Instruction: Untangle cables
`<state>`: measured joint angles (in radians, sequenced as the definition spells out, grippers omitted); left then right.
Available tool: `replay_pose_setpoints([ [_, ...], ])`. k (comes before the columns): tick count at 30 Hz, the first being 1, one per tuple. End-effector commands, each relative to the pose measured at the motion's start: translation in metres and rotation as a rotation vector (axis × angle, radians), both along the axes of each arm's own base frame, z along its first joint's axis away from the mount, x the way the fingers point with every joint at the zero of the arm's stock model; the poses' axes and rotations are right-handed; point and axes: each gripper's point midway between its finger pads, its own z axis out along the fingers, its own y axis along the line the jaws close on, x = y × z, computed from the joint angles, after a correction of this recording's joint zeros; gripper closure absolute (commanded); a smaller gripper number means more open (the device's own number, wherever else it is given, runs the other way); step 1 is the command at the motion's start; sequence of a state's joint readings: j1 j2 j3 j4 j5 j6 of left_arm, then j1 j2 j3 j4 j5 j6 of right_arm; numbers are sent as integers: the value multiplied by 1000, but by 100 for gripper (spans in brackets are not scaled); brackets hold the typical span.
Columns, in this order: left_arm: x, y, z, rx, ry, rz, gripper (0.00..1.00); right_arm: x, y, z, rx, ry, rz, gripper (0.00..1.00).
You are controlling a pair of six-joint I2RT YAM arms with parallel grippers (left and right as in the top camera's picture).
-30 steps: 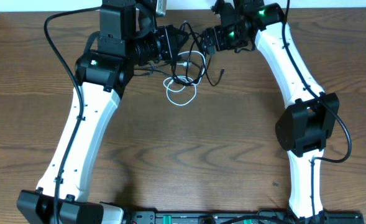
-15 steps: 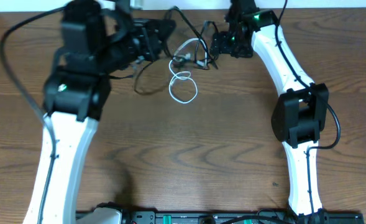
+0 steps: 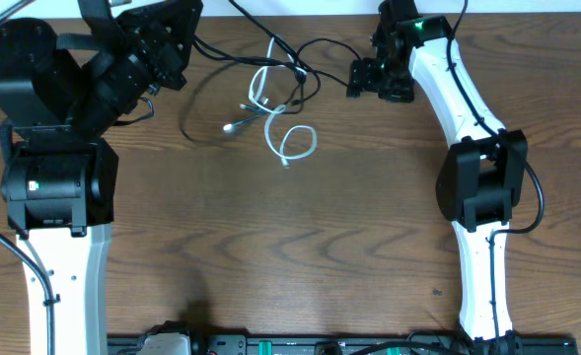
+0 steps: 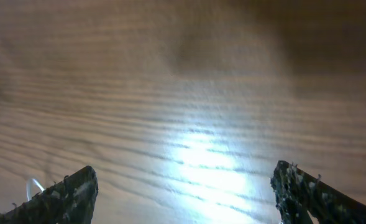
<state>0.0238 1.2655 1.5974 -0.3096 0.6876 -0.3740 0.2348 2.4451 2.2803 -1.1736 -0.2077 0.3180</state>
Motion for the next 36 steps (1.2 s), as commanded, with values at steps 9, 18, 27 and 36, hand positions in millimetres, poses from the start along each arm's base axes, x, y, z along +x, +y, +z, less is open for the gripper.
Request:
replay_pose_setpoints([
  [9, -7, 28, 34, 9, -129, 111, 93, -38, -79, -29, -266, 196, -61, 14],
  [18, 21, 90, -10, 60, 16, 293, 93, -43, -126, -29, -300, 241, -134, 14],
  [27, 38, 155, -92, 200, 287, 531, 93, -45, -166, -28, -324, 263, -197, 15],
  [36, 39, 202, -133, 311, 427, 704, 93, -50, -210, -27, -350, 281, -280, 14],
])
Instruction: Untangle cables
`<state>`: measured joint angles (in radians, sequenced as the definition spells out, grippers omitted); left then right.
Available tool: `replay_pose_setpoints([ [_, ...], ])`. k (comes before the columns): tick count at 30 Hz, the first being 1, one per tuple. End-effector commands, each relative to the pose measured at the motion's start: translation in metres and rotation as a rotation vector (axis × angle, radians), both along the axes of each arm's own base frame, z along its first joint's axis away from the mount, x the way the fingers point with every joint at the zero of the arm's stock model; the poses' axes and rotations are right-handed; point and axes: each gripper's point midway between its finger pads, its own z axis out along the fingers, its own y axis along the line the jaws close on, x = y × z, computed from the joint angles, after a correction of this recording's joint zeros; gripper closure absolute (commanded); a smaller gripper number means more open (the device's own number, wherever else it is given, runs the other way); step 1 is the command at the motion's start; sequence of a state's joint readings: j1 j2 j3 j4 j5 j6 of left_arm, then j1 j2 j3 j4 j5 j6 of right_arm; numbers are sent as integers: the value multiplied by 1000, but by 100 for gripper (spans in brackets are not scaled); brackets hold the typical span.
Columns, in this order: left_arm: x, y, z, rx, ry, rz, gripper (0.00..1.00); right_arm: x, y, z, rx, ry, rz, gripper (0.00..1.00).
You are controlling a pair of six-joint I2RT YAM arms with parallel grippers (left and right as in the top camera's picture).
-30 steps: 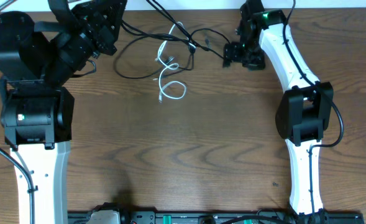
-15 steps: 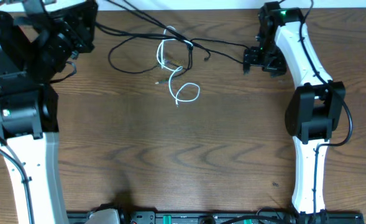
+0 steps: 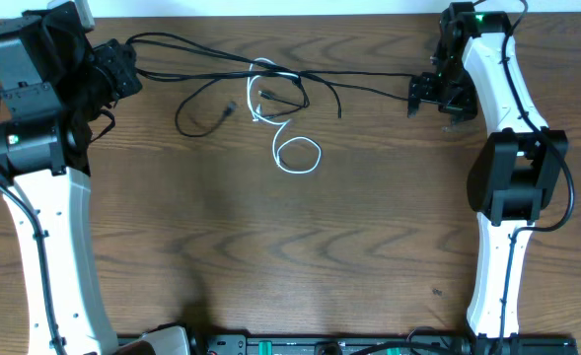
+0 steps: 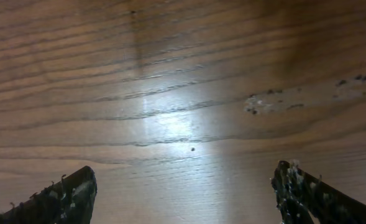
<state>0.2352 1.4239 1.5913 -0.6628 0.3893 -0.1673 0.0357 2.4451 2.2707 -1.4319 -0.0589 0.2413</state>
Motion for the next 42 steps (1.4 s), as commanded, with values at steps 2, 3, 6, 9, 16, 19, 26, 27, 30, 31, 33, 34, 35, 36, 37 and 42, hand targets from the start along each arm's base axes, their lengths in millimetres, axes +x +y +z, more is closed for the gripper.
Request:
replay_pose_setpoints([
  [2, -8, 76, 6, 154, 1, 256, 93, -10, -92, -15, -186, 53, -150, 13],
  [3, -9, 79, 3, 152, 13, 262, 92, -12, -99, -15, -187, 57, -164, 13],
  [6, -11, 81, -3, 164, 37, 256, 93, -16, -115, -15, -185, 67, -201, 14],
  [9, -11, 76, -7, 157, 51, 237, 93, -19, -121, -15, -134, 73, -212, 15],
  [16, -1, 27, -25, 81, 92, 44, 93, -9, -41, -7, 273, -6, 135, 27],
  [19, 5, 1, -36, 77, 122, -29, 93, -7, -2, 0, 360, -33, 257, 27],
  [26, 13, -62, -52, 109, 150, -204, 93, -6, 85, 31, 518, -121, 452, 26],
  [27, 14, -72, -54, 110, 154, -228, 93, -5, 91, 35, 517, -132, 465, 26],
  [30, 14, -100, -63, 112, 174, -294, 93, 0, 102, 49, 500, -171, 469, 26],
  [31, 13, -115, -69, 113, 189, -328, 92, 4, 101, 56, 474, -191, 444, 25],
  [33, 13, -134, -79, 112, 212, -378, 92, 12, 90, 61, 414, -211, 378, 24],
  [34, 12, -145, -83, 104, 221, -408, 91, 16, 84, 63, 388, -219, 344, 23],
  [35, 12, -155, -88, 92, 228, -438, 86, 19, 77, 65, 367, -228, 315, 22],
  [36, 12, -166, -93, 78, 237, -473, 83, 21, 71, 66, 350, -232, 288, 21],
  [37, 11, -179, -98, 62, 244, -511, 77, 22, 63, 68, 336, -237, 260, 20],
  [42, 13, -235, -136, 26, 297, -656, 68, 26, 31, 68, 319, -240, 178, 17],
])
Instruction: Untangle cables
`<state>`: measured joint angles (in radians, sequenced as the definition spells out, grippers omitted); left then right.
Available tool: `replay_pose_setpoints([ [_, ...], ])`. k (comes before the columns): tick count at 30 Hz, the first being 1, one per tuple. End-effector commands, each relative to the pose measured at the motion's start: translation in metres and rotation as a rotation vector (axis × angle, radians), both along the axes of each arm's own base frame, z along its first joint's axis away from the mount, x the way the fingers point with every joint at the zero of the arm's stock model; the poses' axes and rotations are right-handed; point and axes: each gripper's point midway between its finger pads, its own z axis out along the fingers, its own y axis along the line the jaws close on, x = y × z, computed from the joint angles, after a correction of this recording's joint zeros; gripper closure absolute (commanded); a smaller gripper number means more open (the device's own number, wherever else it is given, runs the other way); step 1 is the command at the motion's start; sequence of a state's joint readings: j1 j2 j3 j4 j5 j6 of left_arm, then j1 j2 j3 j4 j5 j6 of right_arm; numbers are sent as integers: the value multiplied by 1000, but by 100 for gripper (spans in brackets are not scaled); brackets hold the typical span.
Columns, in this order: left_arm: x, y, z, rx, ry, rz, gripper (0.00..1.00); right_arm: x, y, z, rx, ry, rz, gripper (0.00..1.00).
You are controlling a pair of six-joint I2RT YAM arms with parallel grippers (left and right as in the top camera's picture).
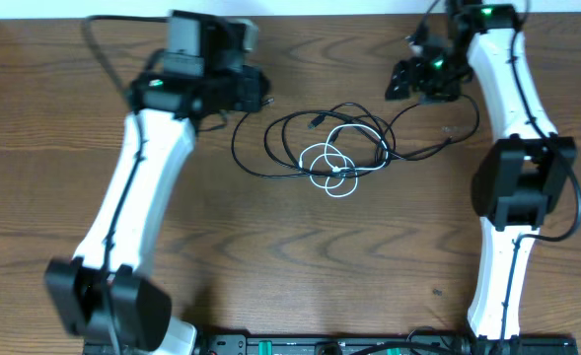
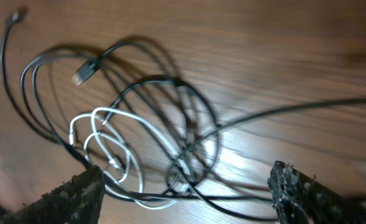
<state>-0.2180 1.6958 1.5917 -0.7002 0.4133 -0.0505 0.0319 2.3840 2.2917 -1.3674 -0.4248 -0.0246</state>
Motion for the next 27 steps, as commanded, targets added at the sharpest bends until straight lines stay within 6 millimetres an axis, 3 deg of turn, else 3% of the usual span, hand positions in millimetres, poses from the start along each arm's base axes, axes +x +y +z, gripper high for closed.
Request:
replay_pose_setpoints([
  [1, -1, -48, -24, -47, 47, -129, 66, 7, -34, 19, -27, -30, -112, 16],
  [8, -5, -120, -64, -63, 48, -280, 51, 7, -72, 18, -43, -16, -188, 11],
  [15, -15, -178, -112, -58, 59, -389, 50, 1, -80, 17, -47, 10, -203, 10],
  [21, -20, -214, -144, -62, 41, -449, 50, 0, -79, 16, -47, 14, -201, 9],
  [27, -23, -232, -167, -58, 30, -477, 50, -1, -79, 16, -47, 17, -200, 8],
])
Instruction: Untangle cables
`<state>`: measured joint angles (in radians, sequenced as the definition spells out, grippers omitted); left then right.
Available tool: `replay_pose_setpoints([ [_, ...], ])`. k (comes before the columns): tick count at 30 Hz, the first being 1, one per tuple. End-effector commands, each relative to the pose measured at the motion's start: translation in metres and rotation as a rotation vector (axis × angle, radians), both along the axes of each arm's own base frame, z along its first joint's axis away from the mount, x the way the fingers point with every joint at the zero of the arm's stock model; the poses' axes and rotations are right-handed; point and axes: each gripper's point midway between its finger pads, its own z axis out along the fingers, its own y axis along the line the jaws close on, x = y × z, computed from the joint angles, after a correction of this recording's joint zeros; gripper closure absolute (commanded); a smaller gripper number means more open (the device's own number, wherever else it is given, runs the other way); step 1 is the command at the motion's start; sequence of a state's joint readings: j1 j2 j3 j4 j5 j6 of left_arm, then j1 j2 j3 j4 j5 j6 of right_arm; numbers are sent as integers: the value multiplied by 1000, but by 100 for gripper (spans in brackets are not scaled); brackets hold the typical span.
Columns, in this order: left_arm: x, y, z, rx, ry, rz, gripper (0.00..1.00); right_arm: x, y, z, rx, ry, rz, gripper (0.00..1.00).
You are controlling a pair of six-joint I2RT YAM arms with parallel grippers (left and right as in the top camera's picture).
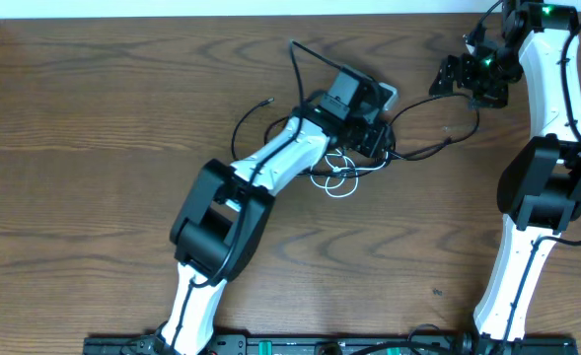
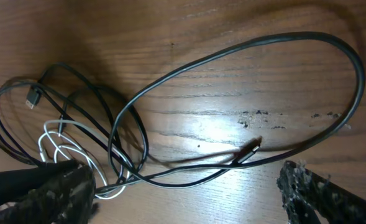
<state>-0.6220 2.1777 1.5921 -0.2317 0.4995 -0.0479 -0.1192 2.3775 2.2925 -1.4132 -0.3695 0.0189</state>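
Note:
A black cable (image 1: 438, 148) lies in loose loops mid-table, tangled with a thin white cable (image 1: 334, 182). My left gripper (image 1: 372, 131) is down on the right side of the tangle; whether it grips anything is hidden. At the table's far right corner my right gripper (image 1: 460, 77) hangs open above the wood, holding nothing. In the right wrist view its open gripper (image 2: 189, 199) frames a wide black loop, a black plug end (image 2: 251, 149) and the white cable (image 2: 58, 134) at the left.
The wooden table (image 1: 122, 148) has a scuffed patch (image 2: 257, 115) under the right gripper. One black cable end (image 1: 265, 101) points out to the left of the tangle. A rail of equipment (image 1: 270, 345) runs along the front edge.
My left gripper has gone from the tangle's upper left to its right side, on top of the cables. The right gripper has moved further right, and its view now holds one wide black loop.
First both grippers were at the back of the table, either side of the tangle. Then they stood far apart with the black cable stretched between them. Later the cables lay heaped mid-table with both grippers nearer. Now the left is on the heap and the right is off it.

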Motion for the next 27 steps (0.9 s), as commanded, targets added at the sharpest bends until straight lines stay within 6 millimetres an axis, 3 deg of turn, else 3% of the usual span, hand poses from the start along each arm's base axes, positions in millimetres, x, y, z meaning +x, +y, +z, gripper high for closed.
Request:
replay_pose_setpoints([
  [1, 0, -10, -10, -4, -7, -20, 50, 3, 3, 18, -2, -41, -3, 7],
  [8, -9, -18, -32, 19, 13, -38, 50, 2, 6, 17, -9, -41, 12, 6],
  [13, -4, -14, -36, 60, -13, -8, 50, 2, 8, 17, -10, -42, 19, 5],
  [22, -14, -19, -46, 74, -1, -24, 50, 2, 10, 17, -10, -43, 23, 5],
  [27, -3, -8, -58, 143, -35, 31, 51, 2, 10, 17, -9, -39, 23, 5],
])
